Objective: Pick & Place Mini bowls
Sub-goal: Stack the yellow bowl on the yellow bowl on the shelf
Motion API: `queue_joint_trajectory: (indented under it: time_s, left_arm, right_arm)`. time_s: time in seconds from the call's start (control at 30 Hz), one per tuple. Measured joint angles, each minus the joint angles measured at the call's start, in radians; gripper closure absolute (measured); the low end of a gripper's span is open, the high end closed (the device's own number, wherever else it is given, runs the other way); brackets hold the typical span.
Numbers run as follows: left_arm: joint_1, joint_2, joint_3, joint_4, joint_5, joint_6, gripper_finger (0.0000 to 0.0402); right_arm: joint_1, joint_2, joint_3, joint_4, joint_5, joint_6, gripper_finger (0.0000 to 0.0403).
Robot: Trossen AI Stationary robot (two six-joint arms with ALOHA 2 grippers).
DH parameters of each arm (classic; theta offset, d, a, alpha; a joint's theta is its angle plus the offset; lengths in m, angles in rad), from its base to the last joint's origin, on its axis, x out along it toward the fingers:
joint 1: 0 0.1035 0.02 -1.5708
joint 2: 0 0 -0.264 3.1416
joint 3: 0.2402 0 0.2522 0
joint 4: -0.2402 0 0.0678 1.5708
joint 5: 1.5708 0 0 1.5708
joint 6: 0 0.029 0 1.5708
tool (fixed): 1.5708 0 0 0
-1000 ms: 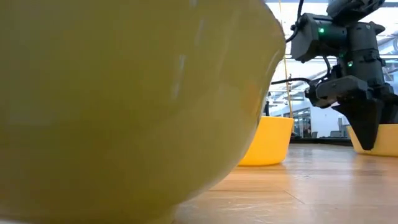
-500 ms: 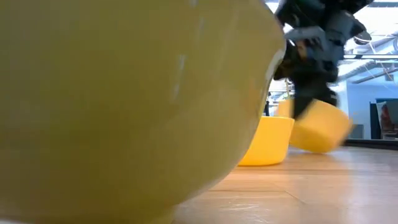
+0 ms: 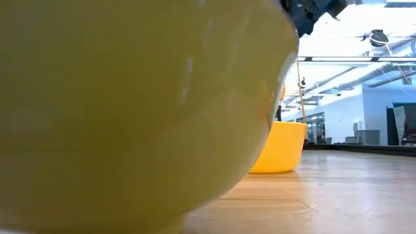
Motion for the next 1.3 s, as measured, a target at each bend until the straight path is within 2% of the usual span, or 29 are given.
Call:
queue_joint_trajectory:
  time_s: [0.27, 0.47, 0.77, 1.03, 1.2, 1.3]
  left_arm:
    - [0.000, 0.000, 0.000, 0.000, 0.000, 0.004, 0.0133]
    - [0.000, 0.000, 0.000, 0.000, 0.000, 0.005, 0.0133]
    - [0.000, 0.000, 0.000, 0.000, 0.000, 0.005, 0.0133]
    - [0.002, 0.000, 0.000, 0.009, -0.003, 0.051, 0.0133]
    - [0.002, 0.000, 0.000, 0.020, -0.004, 0.057, 0.0133]
    - [0.002, 0.000, 0.000, 0.020, -0.010, 0.058, 0.0133]
  right_arm:
    - [-0.045, 0.000, 0.075, 0.005, 0.005, -0.131, 0.0402]
    - [-0.104, 0.000, 0.129, 0.116, 0.020, -0.273, 0.0402]
    - [-0.238, -0.001, 0.206, 0.248, 0.263, -0.476, 0.0403]
    - [-0.416, 0.067, 0.206, 0.310, 0.261, -0.437, 0.0403]
    - [-0.456, 0.127, 0.205, 0.425, 0.164, -0.452, 0.0403]
    - [-0.463, 0.146, 0.225, 0.468, 0.159, -0.484, 0.0403]
